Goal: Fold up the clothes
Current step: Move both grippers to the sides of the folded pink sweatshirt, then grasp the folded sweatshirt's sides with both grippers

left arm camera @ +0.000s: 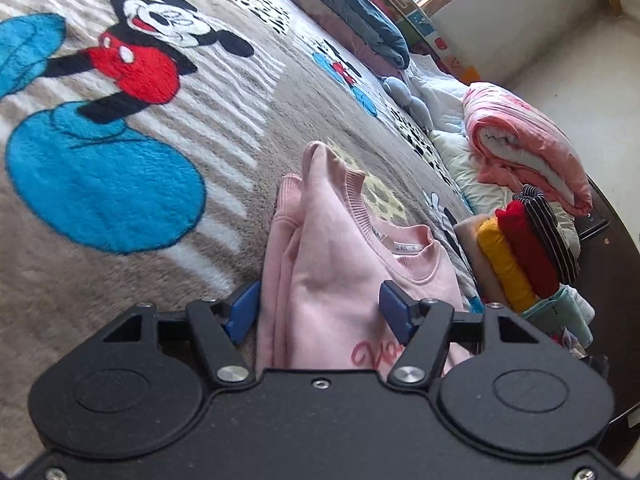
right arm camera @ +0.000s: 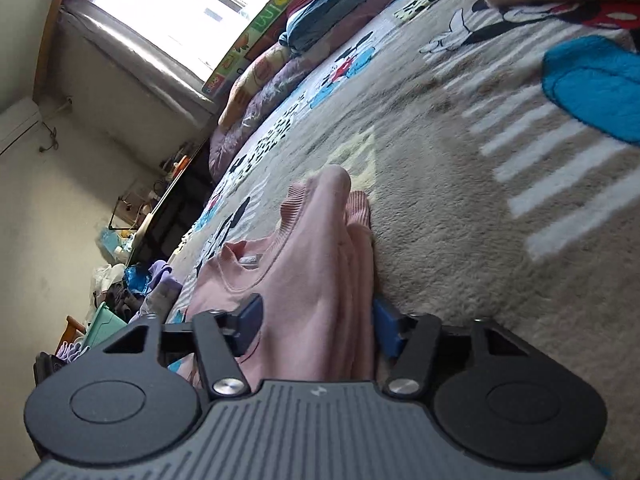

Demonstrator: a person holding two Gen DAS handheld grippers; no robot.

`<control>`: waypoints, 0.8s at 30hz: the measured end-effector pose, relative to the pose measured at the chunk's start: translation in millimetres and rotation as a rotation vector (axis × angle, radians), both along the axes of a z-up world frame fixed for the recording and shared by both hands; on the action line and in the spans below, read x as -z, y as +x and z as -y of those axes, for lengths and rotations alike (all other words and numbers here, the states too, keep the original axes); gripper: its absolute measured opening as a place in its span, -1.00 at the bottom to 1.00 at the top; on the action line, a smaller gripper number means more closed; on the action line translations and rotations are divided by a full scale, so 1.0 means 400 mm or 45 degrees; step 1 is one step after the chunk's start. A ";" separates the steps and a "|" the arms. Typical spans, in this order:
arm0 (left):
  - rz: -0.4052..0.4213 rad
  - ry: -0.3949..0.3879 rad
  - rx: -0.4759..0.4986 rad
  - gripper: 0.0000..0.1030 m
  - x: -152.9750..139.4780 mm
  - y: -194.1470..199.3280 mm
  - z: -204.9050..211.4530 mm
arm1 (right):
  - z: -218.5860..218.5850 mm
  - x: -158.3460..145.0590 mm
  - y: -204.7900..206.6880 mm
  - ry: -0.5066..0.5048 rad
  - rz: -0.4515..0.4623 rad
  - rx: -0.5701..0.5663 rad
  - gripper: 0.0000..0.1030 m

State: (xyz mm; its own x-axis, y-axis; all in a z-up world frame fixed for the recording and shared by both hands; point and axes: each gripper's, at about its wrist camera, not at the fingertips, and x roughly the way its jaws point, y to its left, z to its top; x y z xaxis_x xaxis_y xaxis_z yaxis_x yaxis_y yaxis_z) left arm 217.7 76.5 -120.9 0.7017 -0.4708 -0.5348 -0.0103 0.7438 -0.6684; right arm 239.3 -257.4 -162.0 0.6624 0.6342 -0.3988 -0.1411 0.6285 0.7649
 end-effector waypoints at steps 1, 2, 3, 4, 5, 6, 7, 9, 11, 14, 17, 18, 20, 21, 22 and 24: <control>-0.001 -0.006 0.012 0.25 0.002 0.005 0.000 | 0.000 0.002 0.003 0.007 0.003 -0.004 0.09; -0.002 -0.013 0.023 0.25 0.003 0.010 0.000 | 0.000 0.004 0.005 0.013 0.005 -0.007 0.09; -0.003 -0.019 0.035 0.25 0.005 0.014 0.000 | -0.003 0.006 0.006 0.012 0.014 -0.014 0.09; -0.005 -0.032 0.042 0.25 0.007 0.019 -0.001 | -0.006 0.007 0.006 0.011 0.023 -0.020 0.09; -0.010 -0.054 0.040 0.23 0.010 0.024 -0.005 | -0.011 0.007 0.008 0.006 0.031 -0.026 0.09; -0.015 -0.074 0.038 0.22 0.012 0.026 -0.008 | -0.016 0.007 0.011 0.002 0.037 -0.036 0.09; -0.019 -0.089 0.034 0.18 0.015 0.028 -0.012 | -0.018 0.007 0.017 0.006 0.040 -0.045 0.09; -0.029 -0.123 0.022 -0.05 0.023 0.028 -0.019 | -0.023 0.006 0.027 0.015 0.045 -0.063 0.05; -0.040 -0.186 0.007 -0.36 0.035 0.025 -0.033 | -0.021 0.013 0.038 0.050 0.029 -0.083 -0.30; -0.051 -0.305 -0.019 -0.51 0.049 0.016 -0.060 | -0.012 0.022 0.046 0.117 0.013 -0.105 -0.48; -0.058 -0.427 -0.044 -0.59 0.063 0.007 -0.088 | -0.005 0.018 0.052 0.179 0.003 -0.102 -0.52; -0.052 -0.472 -0.051 -0.59 0.065 0.002 -0.101 | -0.004 0.014 0.055 0.212 0.005 -0.100 -0.52; -0.037 -0.537 -0.077 -0.61 0.065 -0.009 -0.133 | -0.009 0.002 0.065 0.274 0.015 -0.104 -0.53; -0.029 -0.565 -0.093 -0.61 0.064 -0.015 -0.150 | -0.016 -0.005 0.072 0.304 0.022 -0.109 -0.53; -0.017 -0.593 -0.112 -0.62 0.061 -0.021 -0.170 | -0.031 -0.017 0.081 0.312 0.032 -0.125 -0.53; 0.017 -0.647 -0.165 -0.63 0.055 -0.035 -0.223 | -0.073 -0.041 0.104 0.327 0.052 -0.171 -0.53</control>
